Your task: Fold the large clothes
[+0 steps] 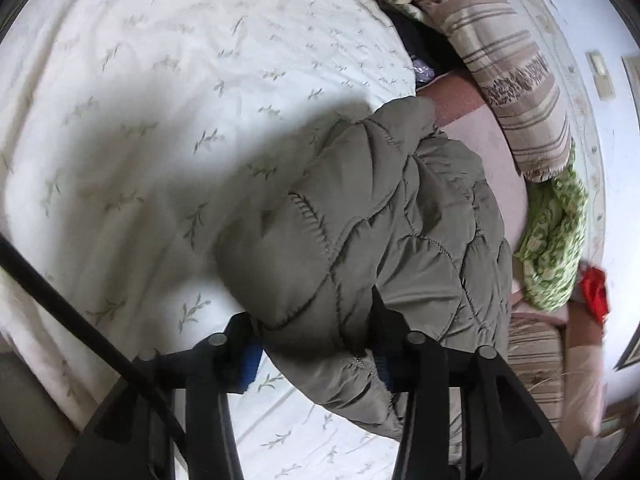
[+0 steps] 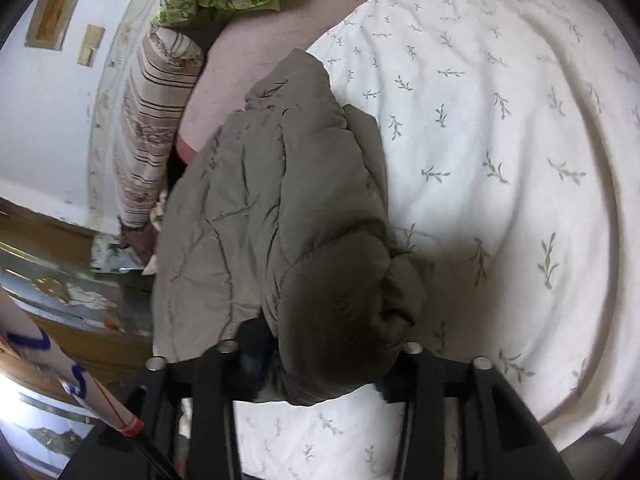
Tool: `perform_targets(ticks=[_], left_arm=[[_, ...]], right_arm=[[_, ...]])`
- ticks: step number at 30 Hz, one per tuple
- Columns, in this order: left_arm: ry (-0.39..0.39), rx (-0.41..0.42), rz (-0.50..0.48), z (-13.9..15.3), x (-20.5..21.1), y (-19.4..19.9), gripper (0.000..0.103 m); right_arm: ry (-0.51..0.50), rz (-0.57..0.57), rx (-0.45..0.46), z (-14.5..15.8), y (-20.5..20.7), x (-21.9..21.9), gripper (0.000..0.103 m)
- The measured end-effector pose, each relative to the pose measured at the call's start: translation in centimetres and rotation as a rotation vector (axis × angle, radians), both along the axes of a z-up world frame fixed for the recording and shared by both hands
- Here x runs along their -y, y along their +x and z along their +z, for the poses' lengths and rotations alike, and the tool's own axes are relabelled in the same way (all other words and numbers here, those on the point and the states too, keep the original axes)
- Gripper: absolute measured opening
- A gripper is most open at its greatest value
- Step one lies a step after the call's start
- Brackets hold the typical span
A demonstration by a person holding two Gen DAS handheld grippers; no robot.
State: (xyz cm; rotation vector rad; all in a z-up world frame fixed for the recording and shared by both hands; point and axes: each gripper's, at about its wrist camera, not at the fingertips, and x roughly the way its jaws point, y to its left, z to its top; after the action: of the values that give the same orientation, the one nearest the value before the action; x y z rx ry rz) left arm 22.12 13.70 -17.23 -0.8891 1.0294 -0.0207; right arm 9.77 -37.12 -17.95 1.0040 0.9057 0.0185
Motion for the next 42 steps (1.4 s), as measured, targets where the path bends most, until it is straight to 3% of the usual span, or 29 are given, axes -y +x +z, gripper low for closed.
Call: perform_targets(ticks=[2, 6, 8, 10, 13, 15, 18, 20, 23, 29, 33, 35, 38, 42], left_arm=[[0.054, 0.008, -0.024, 0.6, 0.3, -0.3, 0.053], [0.184, 0.015, -0.004, 1.4, -0.1, -2.1, 0.063], [0.285, 0.051, 0.008, 2.7, 0.3, -3.2, 0.065], [0.438, 0.119, 0.013, 4.6, 1.6, -4.4, 0.065], [0.598, 0.192, -0.043, 6.4, 4.0, -5.4, 0.069], [0.653, 0.230, -0.101, 7.7, 6.1, -5.1, 0.070], [0.737, 0.311, -0.190, 9.9, 9.8, -3.9, 0.071], [0.760, 0.356, -0.249, 10.9, 11.7, -2.3, 0.074], [0.793, 0.352, -0.280, 11.6, 13.8, 1.1, 0.074], [0.840, 0.399, -0.389, 11.1, 17.9, 7.9, 0.074], [0.869, 0.317, -0.440, 8.0, 19.0, 12.3, 0.074], [0.810, 0.224, -0.465, 6.4, 18.7, 14.1, 0.074], [0.748, 0.183, -0.440, 5.8, 17.9, 15.7, 0.080], [0.730, 0.154, -0.425, 5.1, 17.8, 17.1, 0.084]], right_arm=[[0.021, -0.029, -0.014, -0.4, -0.3, 0.6, 0.065], [0.005, -0.119, 0.007, 0.2, -2.1, 2.0, 0.079], [-0.081, -0.180, 0.032, 1.5, -3.6, 2.1, 0.083], [-0.193, -0.197, 0.070, 3.1, -4.3, 1.4, 0.086], [-0.358, -0.128, 0.125, 5.9, -4.0, -0.9, 0.086], [-0.438, -0.028, 0.167, 7.6, -3.2, -2.9, 0.086], [-0.459, 0.114, 0.210, 9.5, -1.0, -5.6, 0.086], [-0.463, 0.176, 0.210, 10.7, 2.1, -7.4, 0.086], [-0.448, 0.266, 0.223, 11.7, 6.8, -9.3, 0.086], [-0.442, 0.335, 0.170, 10.1, 16.2, -10.3, 0.086], [-0.504, 0.354, 0.115, 7.0, 19.8, -10.4, 0.086], [-0.503, 0.379, 0.051, 5.1, 20.8, -10.0, 0.081], [-0.451, 0.351, 0.049, 3.9, 21.7, -8.8, 0.080], [-0.565, 0.334, -0.005, 2.6, 23.4, -9.5, 0.079]])
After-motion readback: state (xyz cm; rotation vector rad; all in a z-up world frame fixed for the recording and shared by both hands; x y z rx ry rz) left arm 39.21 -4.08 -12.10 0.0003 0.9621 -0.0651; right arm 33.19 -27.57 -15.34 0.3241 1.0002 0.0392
